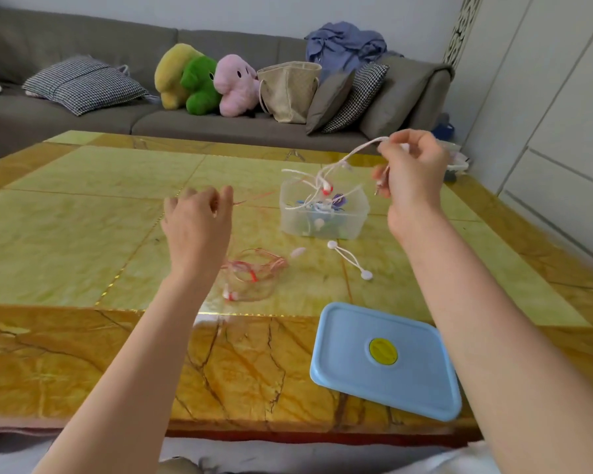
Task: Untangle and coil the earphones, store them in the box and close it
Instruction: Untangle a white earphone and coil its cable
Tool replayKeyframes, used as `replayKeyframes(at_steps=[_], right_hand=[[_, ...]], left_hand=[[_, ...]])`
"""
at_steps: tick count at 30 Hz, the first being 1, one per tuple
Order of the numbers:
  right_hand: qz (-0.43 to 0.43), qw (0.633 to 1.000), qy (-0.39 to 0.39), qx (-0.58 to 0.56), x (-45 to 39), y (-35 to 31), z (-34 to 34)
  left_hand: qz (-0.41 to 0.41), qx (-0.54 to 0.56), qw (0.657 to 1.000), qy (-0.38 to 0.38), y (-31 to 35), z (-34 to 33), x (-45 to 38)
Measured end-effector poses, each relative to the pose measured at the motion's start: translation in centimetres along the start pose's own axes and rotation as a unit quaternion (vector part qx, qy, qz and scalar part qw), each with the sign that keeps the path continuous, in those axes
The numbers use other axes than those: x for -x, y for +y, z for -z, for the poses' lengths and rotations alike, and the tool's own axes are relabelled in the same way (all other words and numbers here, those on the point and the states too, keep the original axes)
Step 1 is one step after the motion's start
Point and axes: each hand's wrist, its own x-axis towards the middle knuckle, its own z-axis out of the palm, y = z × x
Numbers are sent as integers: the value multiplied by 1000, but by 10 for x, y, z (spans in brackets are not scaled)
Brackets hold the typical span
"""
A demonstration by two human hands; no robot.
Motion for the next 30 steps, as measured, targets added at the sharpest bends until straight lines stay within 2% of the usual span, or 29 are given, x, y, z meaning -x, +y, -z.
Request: replayKeyframes(at_steps=[4,7,10,12,14,16,17,19,22,24,26,30], right_hand=[[-31,996,-47,72,4,3,6],[-56,986,-102,119,7,2,12],[-62,980,-160,98,6,-2,17],[-61,975,-196,80,5,-5,20],[-56,972,-219,65,5,-7,23],[-51,972,-221,57,4,-7,27],[-49,974,-213,58,3,-5,30],[-51,978,-190,70,3,0,37],[-75,978,-171,95,5,15,51],[-96,975,-169,111,10,29,59],[-113,971,-163,132,14,42,65],[-132,977,-95,141,14,56,67]], left_hand=[[61,-89,984,-139,7,-12,9],[21,-87,979,-181,15,-18,13],[-79,16,970,-229,32,-28,17],[-110,102,950,-275,46,-36,24],[-99,190,923,-319,53,-43,29],[-44,294,888,-351,58,-44,29],[-22,317,879,-355,60,-45,28],[-1,307,887,-346,62,-44,28],[9,283,880,-380,62,-40,29],[-45,183,909,-372,61,-39,29],[-104,70,940,-318,61,-36,29],[-141,3,959,-244,57,-34,28]])
